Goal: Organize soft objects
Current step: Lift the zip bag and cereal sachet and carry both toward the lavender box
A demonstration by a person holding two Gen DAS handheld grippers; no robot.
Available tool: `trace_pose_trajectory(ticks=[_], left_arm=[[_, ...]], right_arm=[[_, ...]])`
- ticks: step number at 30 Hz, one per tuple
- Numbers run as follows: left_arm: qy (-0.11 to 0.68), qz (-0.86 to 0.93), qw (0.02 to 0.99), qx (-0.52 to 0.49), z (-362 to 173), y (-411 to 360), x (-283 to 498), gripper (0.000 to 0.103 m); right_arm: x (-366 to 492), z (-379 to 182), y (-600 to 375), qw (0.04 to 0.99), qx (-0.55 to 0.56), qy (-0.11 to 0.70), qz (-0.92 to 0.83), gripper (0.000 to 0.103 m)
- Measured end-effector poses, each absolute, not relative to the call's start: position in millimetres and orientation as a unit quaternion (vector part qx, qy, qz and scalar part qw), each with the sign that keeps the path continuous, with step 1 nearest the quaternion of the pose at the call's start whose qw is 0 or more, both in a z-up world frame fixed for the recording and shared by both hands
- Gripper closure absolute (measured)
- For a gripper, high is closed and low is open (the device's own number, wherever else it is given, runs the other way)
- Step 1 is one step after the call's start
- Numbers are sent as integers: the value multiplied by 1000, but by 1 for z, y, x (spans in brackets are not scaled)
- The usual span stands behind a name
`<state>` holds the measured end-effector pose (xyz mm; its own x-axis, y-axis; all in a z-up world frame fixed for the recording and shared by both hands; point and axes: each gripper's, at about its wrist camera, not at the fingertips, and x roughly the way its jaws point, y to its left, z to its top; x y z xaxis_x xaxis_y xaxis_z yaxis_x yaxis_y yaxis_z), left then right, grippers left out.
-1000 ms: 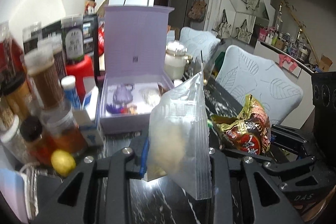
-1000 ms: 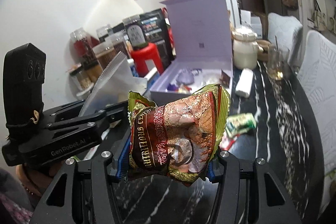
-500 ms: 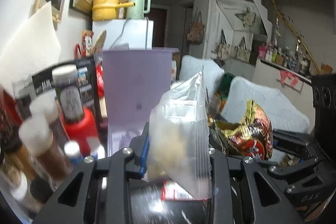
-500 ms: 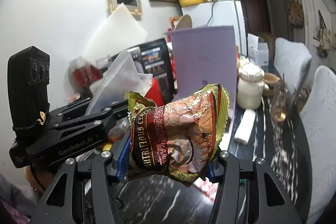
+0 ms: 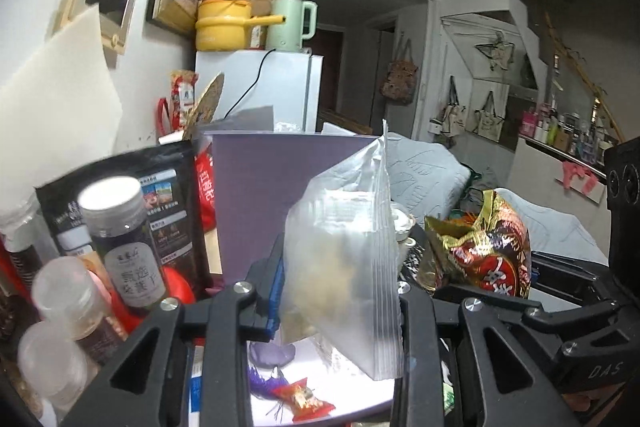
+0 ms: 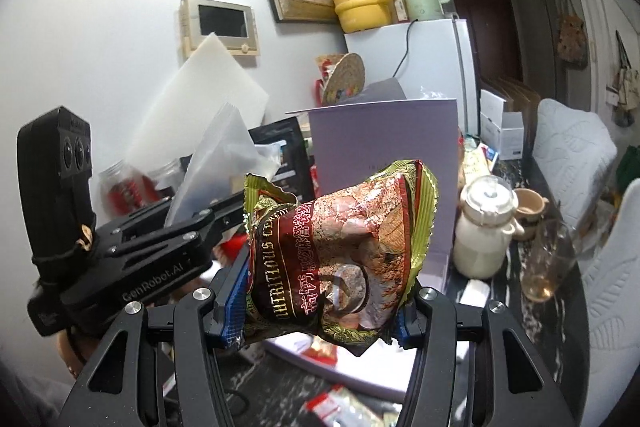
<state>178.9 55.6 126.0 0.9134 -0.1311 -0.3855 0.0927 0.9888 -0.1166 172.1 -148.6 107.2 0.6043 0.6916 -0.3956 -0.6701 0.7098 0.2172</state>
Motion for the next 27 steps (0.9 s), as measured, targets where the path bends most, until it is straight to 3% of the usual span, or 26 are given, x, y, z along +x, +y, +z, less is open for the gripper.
trace_pose_trajectory(ticks=[27], left_arm=[[351,6,936,-4,15,53,284,73]], right_arm=[[284,15,-111,868,38,351,350,48]])
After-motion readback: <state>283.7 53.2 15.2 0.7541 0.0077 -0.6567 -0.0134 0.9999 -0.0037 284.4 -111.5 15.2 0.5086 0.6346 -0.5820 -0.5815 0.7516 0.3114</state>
